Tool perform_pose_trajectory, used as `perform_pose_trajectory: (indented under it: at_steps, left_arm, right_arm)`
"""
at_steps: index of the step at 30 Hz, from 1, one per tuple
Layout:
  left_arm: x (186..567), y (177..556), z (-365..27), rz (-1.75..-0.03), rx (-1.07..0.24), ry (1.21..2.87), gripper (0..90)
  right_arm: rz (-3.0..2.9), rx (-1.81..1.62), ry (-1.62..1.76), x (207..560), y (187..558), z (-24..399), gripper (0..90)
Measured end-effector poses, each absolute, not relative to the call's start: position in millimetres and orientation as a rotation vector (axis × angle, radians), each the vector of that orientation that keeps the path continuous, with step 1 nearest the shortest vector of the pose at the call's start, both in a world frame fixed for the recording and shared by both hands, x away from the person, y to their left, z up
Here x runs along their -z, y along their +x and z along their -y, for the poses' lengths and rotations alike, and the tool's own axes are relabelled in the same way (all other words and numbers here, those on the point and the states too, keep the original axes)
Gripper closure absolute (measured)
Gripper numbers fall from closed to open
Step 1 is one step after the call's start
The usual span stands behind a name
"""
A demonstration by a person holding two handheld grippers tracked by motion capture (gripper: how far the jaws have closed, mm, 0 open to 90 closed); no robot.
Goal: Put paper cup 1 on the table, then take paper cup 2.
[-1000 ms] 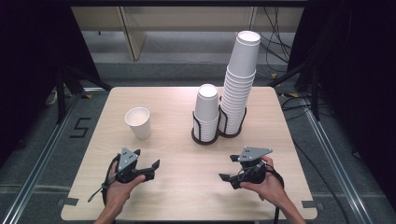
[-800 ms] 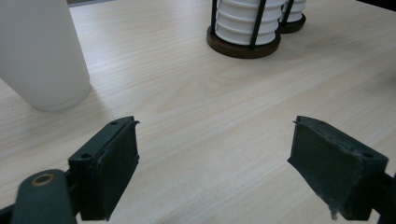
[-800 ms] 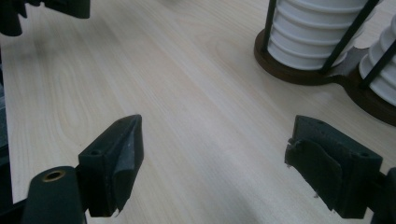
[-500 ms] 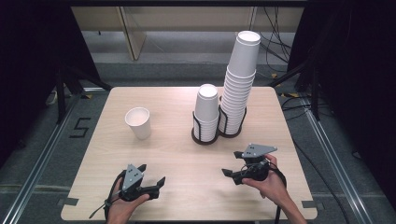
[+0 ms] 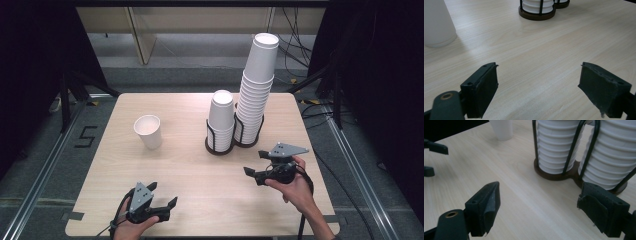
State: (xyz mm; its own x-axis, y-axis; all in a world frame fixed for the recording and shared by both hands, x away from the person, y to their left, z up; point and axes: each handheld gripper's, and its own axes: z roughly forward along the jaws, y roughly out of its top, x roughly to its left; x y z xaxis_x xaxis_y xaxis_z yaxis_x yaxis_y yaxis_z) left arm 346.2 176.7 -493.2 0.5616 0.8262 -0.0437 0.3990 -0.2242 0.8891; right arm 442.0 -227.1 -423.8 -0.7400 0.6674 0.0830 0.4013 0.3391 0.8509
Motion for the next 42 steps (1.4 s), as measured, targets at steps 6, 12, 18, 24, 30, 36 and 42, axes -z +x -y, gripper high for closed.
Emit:
perform_pose_trajectory:
  at_steps: [6,12,18,24,30,36,42]
  left_arm:
    - [494.8,346.0,-177.0,-1.002,-0.565,1.844,14.6]
    - [498.5,348.0,-176.5,-1.000,-0.543,1.854,14.6]
    - [498.5,346.9,-175.1,-0.988,-0.537,1.871,14.6]
    - [498.9,348.1,-176.4,-0.993,-0.536,1.858,14.6]
    - [500.2,348.5,-174.5,-0.981,-0.528,1.882,14.6]
    - [501.8,348.5,-172.8,-0.980,-0.518,1.881,14.6]
    - [502.5,347.9,-172.1,-0.982,-0.512,1.894,14.6]
  right_arm:
    - [-2.255,-1.381,1.026,401.7,448.8,233.2,16.7]
    - [-2.155,-1.417,1.047,376.2,465.0,238.8,15.6]
    - [-2.065,-1.417,1.072,346.5,480.1,242.2,15.5]
    - [-2.006,-1.407,1.075,315.9,496.3,249.0,15.4]
    - [-1.970,-1.420,1.079,287.2,514.4,257.2,15.5]
    - [-1.955,-1.447,1.079,262.9,529.9,258.2,15.4]
    - [-1.951,-1.451,1.084,250.2,547.2,254.6,15.5]
